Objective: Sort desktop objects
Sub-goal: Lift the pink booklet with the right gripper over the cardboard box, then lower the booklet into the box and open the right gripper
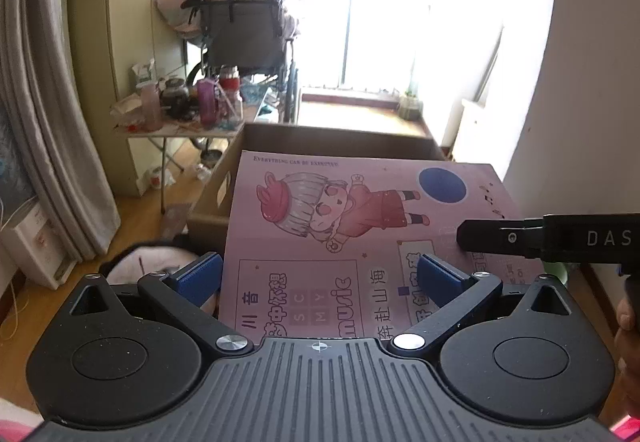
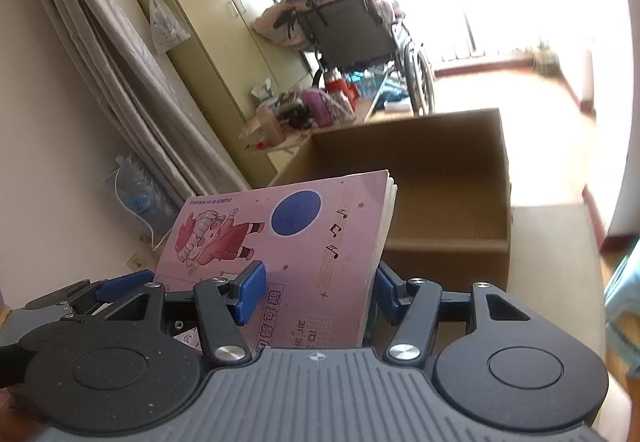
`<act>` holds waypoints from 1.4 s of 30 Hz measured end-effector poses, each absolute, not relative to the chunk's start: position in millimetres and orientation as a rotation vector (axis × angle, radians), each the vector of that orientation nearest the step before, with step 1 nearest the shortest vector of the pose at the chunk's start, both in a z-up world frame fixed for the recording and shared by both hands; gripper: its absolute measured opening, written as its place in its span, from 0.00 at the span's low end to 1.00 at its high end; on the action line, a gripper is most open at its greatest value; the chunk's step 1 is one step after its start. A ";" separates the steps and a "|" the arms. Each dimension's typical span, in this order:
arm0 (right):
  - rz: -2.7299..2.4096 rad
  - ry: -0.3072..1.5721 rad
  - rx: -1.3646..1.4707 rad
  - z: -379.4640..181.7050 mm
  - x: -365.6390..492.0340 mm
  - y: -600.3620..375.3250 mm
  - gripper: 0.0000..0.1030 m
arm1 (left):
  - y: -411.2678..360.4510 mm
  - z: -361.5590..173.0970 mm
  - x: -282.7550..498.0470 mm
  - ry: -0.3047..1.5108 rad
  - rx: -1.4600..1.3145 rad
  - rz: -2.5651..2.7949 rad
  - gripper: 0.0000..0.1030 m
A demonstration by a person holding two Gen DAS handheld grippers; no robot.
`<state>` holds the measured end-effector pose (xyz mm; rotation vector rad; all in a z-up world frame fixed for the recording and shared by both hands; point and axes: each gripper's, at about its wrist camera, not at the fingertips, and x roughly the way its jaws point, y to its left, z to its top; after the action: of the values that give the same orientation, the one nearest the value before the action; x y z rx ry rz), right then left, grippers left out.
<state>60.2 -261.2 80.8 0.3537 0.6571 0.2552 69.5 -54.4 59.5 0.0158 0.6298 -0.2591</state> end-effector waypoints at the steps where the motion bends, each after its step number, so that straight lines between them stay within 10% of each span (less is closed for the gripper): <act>1: 0.253 0.649 0.347 84.0 62.5 -261.2 0.60 | -54.2 61.2 73.9 0.626 0.012 -0.265 1.00; 35: 0.082 1.025 0.293 -33.7 274.6 -330.0 0.60 | -123.0 -55.4 308.1 1.027 0.071 -0.460 0.99; 42: 0.085 0.943 0.142 -13.0 259.7 -316.1 0.86 | -119.6 -60.0 314.7 1.056 0.097 -0.468 1.00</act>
<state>259.7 -316.1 -13.0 0.1424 0.9429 0.0852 314.7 -119.6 -60.0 0.0966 1.0564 -0.4679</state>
